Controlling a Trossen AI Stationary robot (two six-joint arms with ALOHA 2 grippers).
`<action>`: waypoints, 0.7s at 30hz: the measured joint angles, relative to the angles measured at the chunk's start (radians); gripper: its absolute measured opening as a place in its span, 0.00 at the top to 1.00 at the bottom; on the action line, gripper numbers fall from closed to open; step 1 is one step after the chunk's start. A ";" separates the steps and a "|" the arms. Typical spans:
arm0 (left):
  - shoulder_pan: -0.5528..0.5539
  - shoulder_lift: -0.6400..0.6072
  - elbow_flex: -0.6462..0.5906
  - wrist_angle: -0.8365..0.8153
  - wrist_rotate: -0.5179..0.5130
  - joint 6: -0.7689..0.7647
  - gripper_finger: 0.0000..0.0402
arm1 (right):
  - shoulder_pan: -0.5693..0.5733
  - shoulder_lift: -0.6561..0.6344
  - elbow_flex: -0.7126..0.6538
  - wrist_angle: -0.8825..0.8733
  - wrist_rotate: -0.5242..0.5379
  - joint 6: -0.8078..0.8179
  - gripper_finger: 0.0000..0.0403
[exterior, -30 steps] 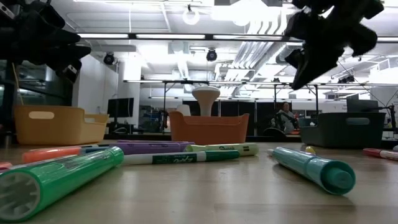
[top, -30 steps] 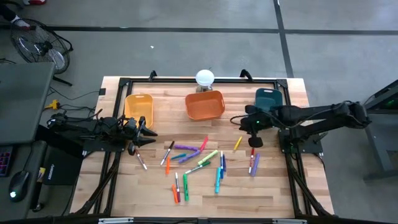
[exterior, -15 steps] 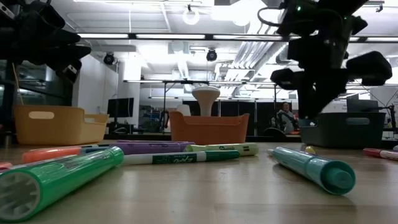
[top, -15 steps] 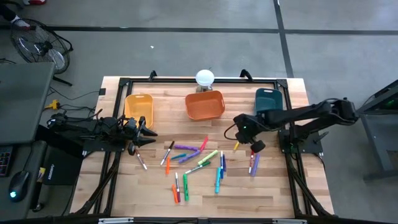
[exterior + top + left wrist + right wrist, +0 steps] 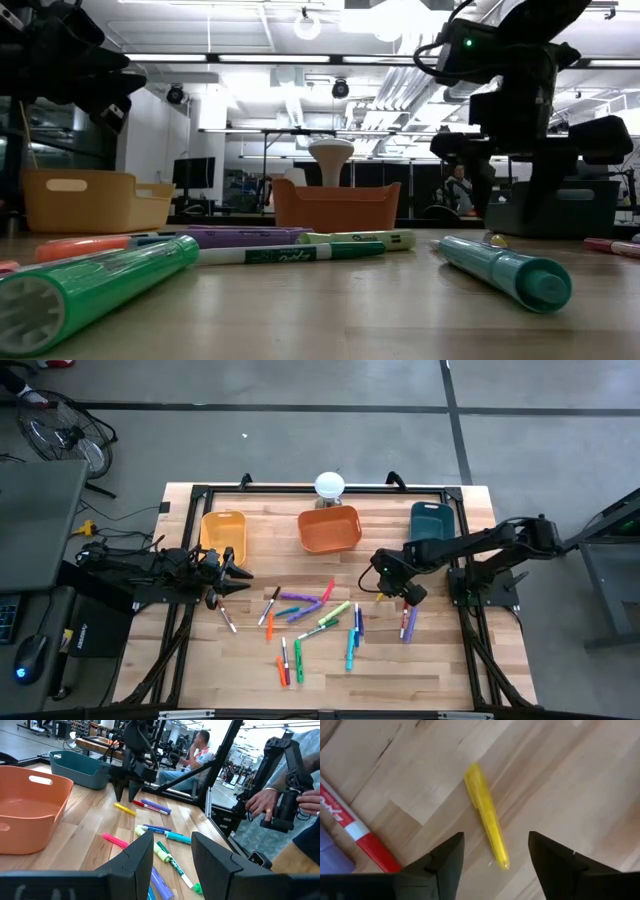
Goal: Pick & Place Markers
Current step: Put the yellow pen into the blue bin
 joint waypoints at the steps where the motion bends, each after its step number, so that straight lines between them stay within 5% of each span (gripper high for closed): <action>1: 0.000 0.000 0.000 0.000 0.000 0.000 0.67 | 0.003 0.006 0.000 0.000 -0.001 -0.019 0.46; 21: 0.000 0.000 0.000 0.000 0.000 0.000 0.67 | 0.006 0.159 0.006 0.064 -0.031 -0.064 0.54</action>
